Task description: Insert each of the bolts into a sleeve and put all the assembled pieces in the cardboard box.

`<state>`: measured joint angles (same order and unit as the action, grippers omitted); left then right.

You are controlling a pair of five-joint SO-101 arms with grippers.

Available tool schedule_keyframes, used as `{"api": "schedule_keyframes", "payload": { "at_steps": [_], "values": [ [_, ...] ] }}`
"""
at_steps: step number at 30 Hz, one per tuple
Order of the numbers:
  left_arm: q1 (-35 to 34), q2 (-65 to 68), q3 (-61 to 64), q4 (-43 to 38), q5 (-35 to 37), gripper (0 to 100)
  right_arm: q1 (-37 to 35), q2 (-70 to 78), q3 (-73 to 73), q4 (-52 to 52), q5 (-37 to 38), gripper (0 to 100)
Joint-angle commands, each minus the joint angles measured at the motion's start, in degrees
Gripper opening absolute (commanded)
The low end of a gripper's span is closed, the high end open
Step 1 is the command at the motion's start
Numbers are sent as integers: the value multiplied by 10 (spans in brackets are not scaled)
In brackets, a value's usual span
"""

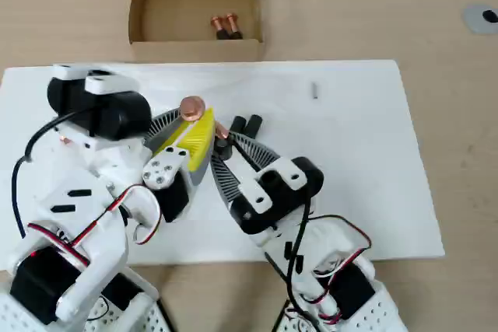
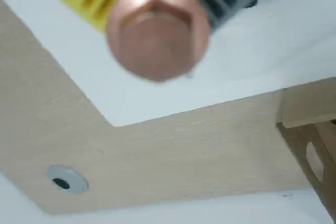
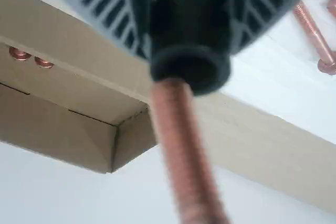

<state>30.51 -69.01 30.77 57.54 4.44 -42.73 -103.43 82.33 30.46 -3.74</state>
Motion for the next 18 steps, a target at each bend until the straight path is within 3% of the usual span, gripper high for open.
{"api": "schedule_keyframes", "payload": {
  "at_steps": [1, 18],
  "values": [
    [-3, 0, -25, 2, -11, 2, 7, -84, -8, -16, 5, 9],
    [-3, 6, -44, 2, -40, 2, 7, -84, -6, -16, 4, 9]
  ]
}}
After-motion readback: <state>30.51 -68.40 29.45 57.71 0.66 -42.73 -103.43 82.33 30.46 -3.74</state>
